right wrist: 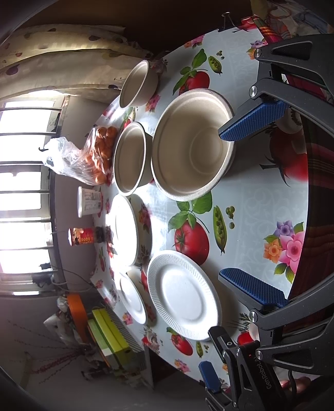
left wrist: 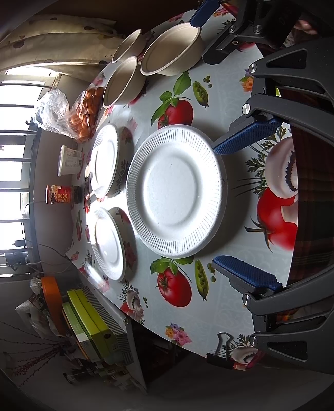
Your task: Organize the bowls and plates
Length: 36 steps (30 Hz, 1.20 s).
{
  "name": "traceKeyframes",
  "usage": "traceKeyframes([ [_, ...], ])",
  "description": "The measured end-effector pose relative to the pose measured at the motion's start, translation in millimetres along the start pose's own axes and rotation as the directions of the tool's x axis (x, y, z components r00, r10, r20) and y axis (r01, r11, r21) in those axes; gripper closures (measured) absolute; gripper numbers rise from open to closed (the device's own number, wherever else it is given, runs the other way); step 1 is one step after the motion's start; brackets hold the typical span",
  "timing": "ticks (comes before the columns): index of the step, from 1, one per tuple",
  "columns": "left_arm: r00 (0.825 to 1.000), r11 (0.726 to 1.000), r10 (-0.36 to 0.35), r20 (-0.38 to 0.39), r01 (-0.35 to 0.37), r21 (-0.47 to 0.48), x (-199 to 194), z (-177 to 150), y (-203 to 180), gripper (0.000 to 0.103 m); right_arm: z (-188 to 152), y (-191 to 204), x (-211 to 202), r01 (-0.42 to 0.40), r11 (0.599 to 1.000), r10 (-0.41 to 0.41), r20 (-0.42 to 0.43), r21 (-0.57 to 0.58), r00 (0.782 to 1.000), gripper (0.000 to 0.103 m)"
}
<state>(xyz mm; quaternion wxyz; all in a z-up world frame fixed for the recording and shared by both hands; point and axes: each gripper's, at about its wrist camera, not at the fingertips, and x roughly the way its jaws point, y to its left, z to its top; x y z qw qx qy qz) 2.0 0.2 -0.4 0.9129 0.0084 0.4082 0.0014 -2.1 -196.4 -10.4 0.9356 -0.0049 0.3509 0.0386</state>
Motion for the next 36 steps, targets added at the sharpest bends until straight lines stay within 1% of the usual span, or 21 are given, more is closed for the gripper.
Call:
traceKeyframes([
  [24, 1.0, 1.0, 0.0, 0.002, 0.0, 0.002, -1.1, -0.8, 0.1, 0.021, 0.7, 0.1, -0.7, 0.003, 1.0, -0.003, 0.0, 0.002, 1.0, 0.002],
  [36, 1.0, 1.0, 0.002, 0.005, -0.002, -0.002, 1.5, 6.4, 6.2, 0.021, 6.1, 2.6, 1.2, 0.008, 1.0, -0.008, -0.002, -0.008, 1.0, 0.002],
])
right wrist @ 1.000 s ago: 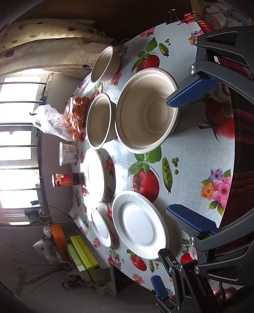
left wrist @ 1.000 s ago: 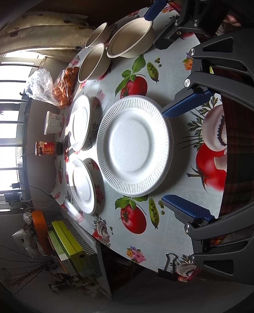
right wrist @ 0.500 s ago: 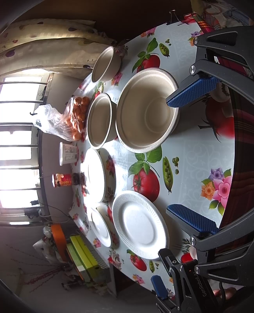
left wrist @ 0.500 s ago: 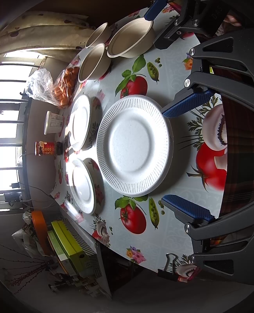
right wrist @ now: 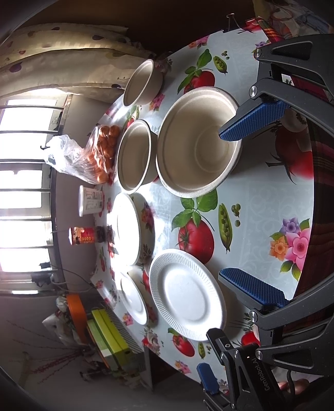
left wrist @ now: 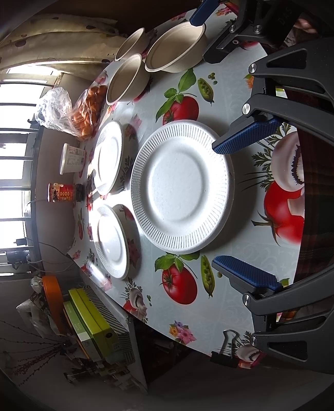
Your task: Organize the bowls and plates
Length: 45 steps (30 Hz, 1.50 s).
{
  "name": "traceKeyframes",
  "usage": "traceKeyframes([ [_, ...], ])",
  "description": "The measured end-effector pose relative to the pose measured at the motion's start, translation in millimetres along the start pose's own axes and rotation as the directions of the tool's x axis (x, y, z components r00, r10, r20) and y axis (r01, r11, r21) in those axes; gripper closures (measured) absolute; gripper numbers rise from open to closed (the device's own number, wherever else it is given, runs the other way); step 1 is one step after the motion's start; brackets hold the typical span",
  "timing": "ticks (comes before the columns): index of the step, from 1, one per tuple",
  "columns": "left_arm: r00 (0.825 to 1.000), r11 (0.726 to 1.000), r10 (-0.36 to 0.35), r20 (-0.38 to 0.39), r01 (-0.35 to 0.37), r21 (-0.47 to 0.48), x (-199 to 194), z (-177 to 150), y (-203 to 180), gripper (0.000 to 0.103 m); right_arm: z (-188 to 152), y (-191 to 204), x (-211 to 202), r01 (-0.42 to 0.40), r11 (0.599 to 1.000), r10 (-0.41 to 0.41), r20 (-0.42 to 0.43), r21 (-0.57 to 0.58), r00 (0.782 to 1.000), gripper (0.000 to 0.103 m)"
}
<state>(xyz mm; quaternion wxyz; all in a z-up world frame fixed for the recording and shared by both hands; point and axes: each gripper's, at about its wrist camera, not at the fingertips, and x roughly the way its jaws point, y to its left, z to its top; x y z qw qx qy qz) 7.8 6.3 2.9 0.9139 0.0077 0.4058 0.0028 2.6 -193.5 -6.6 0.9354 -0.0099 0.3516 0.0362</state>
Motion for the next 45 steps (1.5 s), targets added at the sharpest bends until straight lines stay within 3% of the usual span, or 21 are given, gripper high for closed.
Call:
traceKeyframes([
  [7, 0.999, 0.999, -0.031, 0.009, 0.031, -0.026, 3.1, 6.9, 12.5, 0.021, 10.6, 7.9, 4.7, -0.013, 1.0, 0.013, 0.005, -0.028, 1.0, 0.002],
  [11, 1.0, 0.999, 0.012, 0.02, -0.011, -0.031, 4.9, 17.9, 24.3, 0.021, 25.3, 15.0, 6.9, -0.011, 0.998, 0.012, 0.021, -0.054, 1.0, 0.002],
  [18, 0.999, 0.998, 0.045, 0.001, -0.045, -0.054, 13.9, 44.3, 55.9, 0.021, 65.0, 28.2, 16.8, -0.047, 0.996, 0.05, 0.033, -0.075, 0.998, 0.002],
  [26, 0.999, 0.993, 0.018, -0.047, -0.024, -0.116, 32.2, 76.2, 93.9, 0.021, 116.8, 45.6, 33.8, -0.089, 0.99, 0.093, 0.033, -0.113, 0.995, 0.004],
  [31, 0.999, 0.984, 0.018, -0.043, -0.025, -0.174, 39.3, 97.7, 117.7, 0.021, 146.2, 59.1, 50.2, -0.074, 0.984, 0.078, 0.019, -0.161, 0.997, 0.007],
  [34, 0.999, 0.981, 0.012, -0.04, -0.02, -0.195, 44.5, 112.3, 128.1, 0.022, 162.1, 66.6, 61.7, -0.102, 0.979, 0.103, -0.005, -0.176, 0.995, 0.014],
  [39, 0.999, 0.972, -0.015, -0.043, 0.005, -0.234, 54.5, 135.1, 145.0, 0.022, 192.7, 78.2, 84.1, -0.187, 0.966, 0.181, -0.052, -0.178, 0.982, 0.016],
  [45, 0.999, 0.977, 0.025, -0.047, -0.034, -0.212, 64.4, 159.1, 158.4, 0.022, 224.9, 103.1, 105.7, -0.265, 0.941, 0.251, -0.09, -0.212, 0.964, 0.016],
])
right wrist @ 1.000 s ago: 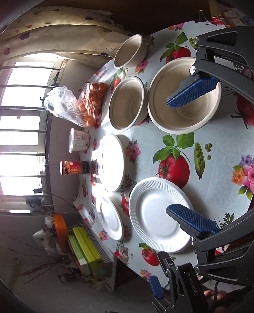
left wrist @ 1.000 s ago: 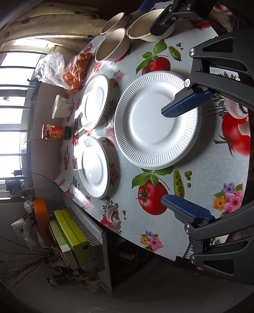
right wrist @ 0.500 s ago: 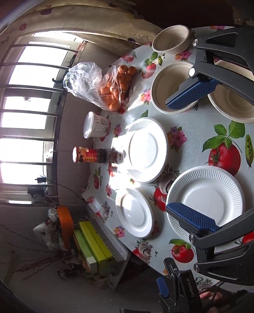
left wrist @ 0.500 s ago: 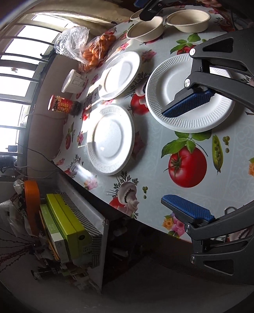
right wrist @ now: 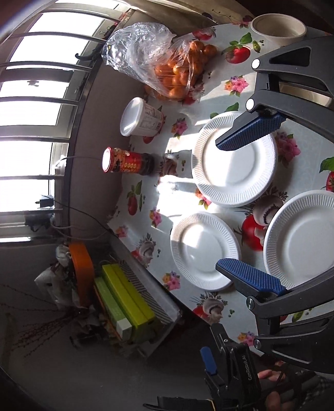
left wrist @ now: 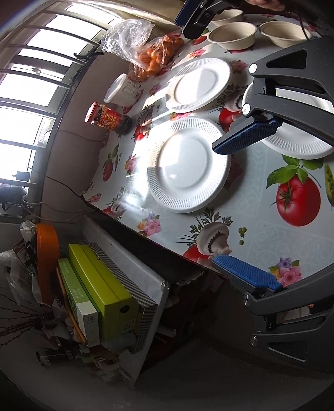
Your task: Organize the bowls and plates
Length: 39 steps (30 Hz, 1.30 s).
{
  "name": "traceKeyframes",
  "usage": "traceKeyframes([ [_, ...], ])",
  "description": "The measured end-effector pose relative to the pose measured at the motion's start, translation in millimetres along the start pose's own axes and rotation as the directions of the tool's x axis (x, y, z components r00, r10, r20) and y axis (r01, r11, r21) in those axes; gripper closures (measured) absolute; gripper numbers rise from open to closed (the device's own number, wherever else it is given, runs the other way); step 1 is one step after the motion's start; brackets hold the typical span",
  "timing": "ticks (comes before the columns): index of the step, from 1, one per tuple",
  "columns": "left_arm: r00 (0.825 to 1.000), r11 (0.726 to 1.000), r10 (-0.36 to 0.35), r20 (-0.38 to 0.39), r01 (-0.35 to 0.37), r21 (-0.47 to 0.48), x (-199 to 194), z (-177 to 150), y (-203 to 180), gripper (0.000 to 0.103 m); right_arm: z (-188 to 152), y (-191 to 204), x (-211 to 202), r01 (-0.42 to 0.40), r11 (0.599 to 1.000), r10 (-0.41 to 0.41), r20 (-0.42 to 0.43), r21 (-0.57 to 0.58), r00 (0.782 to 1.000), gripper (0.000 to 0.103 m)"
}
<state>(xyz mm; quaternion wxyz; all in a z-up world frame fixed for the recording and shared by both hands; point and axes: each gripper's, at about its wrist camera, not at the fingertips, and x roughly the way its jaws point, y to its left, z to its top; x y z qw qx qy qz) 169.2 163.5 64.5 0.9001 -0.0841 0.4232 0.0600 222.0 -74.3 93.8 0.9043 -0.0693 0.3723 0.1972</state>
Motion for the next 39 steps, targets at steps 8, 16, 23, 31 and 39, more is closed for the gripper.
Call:
traceKeyframes([
  [8, 0.995, 0.994, -0.049, -0.087, 0.04, -0.101, 36.7, 18.3, 23.3, 0.023, 34.5, 6.2, 75.7, -0.096, 0.995, 0.094, -0.11, -0.013, 0.989, 0.023],
  [16, 0.985, 0.978, -0.082, -0.153, 0.05, -0.205, 79.4, 19.0, 38.2, 0.028, 39.0, -3.3, 141.4, -0.112, 0.993, 0.117, -0.208, 0.038, 0.971, 0.033],
  [23, 0.976, 0.978, -0.092, -0.197, 0.051, -0.203, 105.8, 18.1, 33.4, 0.045, 37.9, -8.8, 171.1, -0.113, 0.991, 0.127, -0.248, 0.069, 0.96, 0.037],
  [31, 0.967, 0.974, -0.108, -0.231, 0.056, -0.221, 124.5, 17.0, 32.7, 0.055, 32.6, -10.4, 191.7, -0.124, 0.989, 0.141, -0.282, 0.079, 0.949, 0.048],
  [39, 0.968, 0.973, -0.111, -0.225, 0.06, -0.224, 128.1, 17.5, 30.2, 0.064, 29.8, -8.8, 198.5, -0.136, 0.987, 0.155, -0.296, 0.085, 0.943, 0.062],
])
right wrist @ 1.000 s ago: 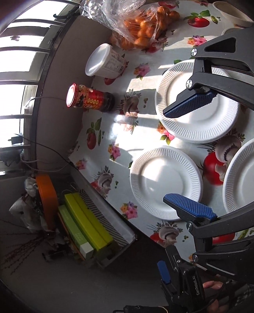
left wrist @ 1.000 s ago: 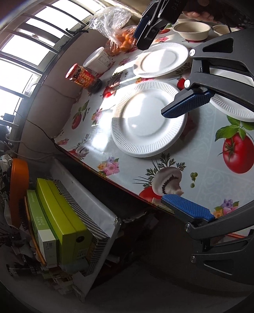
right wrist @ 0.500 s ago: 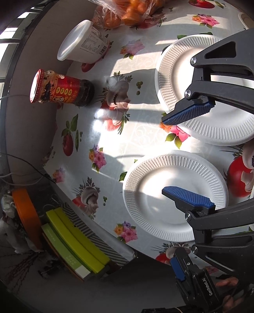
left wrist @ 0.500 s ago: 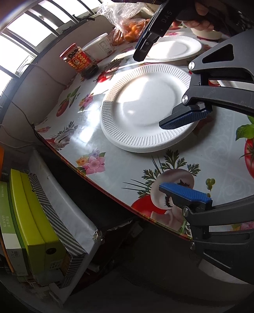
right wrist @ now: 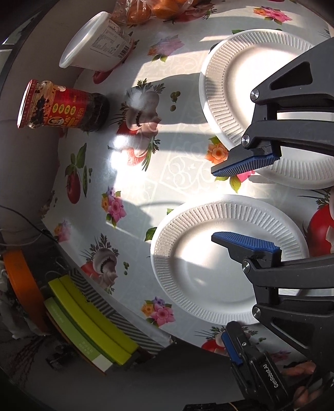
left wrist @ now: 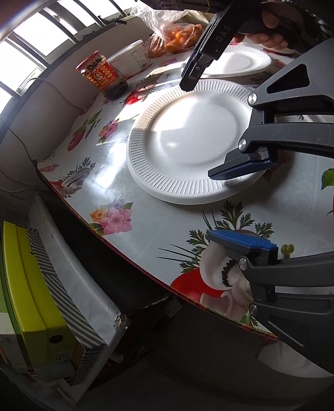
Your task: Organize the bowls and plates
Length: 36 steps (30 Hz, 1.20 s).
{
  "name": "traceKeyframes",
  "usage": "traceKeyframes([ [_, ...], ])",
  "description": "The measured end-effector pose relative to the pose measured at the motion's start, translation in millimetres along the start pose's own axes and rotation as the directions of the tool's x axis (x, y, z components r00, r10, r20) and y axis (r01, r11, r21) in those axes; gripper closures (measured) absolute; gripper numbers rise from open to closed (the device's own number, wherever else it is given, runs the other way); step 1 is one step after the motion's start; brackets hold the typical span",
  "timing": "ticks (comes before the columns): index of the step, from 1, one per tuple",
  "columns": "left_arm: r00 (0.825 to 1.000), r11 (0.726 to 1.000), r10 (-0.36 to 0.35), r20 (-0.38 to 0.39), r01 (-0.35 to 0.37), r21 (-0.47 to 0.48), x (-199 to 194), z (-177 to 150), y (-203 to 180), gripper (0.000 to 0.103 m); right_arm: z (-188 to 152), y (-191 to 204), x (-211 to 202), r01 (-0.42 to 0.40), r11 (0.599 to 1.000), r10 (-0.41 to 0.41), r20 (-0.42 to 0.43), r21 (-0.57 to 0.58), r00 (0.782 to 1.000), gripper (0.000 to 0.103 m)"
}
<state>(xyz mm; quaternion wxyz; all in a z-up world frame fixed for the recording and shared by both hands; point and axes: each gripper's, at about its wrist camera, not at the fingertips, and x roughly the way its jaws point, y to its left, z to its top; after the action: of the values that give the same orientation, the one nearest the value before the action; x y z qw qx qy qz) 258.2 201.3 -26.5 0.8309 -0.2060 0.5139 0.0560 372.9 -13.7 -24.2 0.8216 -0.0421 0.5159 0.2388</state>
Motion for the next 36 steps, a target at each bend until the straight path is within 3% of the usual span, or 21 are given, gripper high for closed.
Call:
traceKeyframes([
  [7, 1.0, 1.0, -0.012, -0.003, 0.012, -0.005, 2.1, 0.0, -0.7, 0.07, -1.1, -1.0, 2.3, -0.002, 1.0, 0.002, -0.004, 0.002, 1.0, 0.076],
  [13, 1.0, 1.0, -0.026, -0.004, 0.026, -0.011, 4.3, 1.3, -2.3, 0.081, -2.1, -1.1, 3.4, -0.011, 1.0, 0.011, -0.004, 0.003, 1.0, 0.086],
  [17, 1.0, 1.0, -0.026, -0.005, 0.026, -0.001, 4.4, 1.1, -5.3, 0.086, -2.3, 1.8, 2.0, -0.003, 1.0, 0.003, 0.002, -0.006, 1.0, 0.086],
  [36, 0.998, 0.999, -0.053, 0.039, 0.053, 0.001, -20.7, -2.1, -7.9, 0.086, -10.2, 4.2, -20.5, -0.016, 1.0, 0.016, 0.027, 0.014, 1.0, 0.086],
])
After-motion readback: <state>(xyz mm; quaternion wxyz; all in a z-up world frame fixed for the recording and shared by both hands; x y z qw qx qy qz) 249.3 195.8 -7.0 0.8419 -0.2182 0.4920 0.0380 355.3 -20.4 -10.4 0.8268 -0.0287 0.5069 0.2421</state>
